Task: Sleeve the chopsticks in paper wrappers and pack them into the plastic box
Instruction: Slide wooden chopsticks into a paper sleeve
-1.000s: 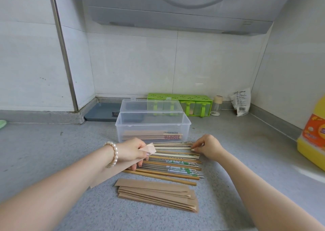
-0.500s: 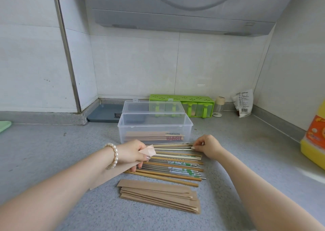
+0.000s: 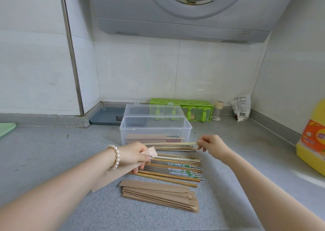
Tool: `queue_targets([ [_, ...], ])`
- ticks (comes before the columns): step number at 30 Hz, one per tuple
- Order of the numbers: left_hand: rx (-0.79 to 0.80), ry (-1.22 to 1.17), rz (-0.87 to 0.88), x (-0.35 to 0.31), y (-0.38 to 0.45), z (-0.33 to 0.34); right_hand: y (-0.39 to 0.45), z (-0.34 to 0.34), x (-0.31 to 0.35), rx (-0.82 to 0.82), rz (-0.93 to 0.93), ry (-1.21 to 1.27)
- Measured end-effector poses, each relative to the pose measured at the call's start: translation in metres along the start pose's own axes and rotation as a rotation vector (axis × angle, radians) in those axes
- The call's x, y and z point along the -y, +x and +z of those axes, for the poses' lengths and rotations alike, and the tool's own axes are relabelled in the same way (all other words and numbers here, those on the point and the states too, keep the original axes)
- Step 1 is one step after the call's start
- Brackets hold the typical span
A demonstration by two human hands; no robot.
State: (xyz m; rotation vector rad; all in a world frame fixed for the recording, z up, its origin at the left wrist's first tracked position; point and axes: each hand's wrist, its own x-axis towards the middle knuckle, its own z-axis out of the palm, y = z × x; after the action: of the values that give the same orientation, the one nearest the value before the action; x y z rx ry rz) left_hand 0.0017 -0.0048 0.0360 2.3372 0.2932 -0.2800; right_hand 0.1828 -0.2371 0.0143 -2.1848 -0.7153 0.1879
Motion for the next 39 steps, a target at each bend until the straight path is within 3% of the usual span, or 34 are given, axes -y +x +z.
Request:
queue_targets([
  [5,0.003,-0.121,0.022,-0.011,-0.008,0.003,-0.015,-0.022,0.018,-0.185,-0.001,0.559],
  [9,0.016,-0.134,0.067,-0.016,-0.015,0.006,-0.025,-0.033,0.032,-0.164,0.064,0.976],
  [12,0.018,-0.249,0.069,-0.017,-0.021,0.003,-0.029,-0.036,0.040,-0.171,0.043,1.118],
  [16,0.025,-0.371,0.079,-0.017,-0.029,-0.003,-0.030,-0.034,0.047,-0.334,0.083,1.058],
  [23,0.051,-0.351,0.097,-0.017,-0.040,0.000,-0.030,-0.028,0.056,-0.496,0.067,0.968],
  [39,-0.027,-0.303,0.090,-0.011,-0.035,0.008,-0.038,-0.024,0.061,-0.504,-0.019,0.920],
])
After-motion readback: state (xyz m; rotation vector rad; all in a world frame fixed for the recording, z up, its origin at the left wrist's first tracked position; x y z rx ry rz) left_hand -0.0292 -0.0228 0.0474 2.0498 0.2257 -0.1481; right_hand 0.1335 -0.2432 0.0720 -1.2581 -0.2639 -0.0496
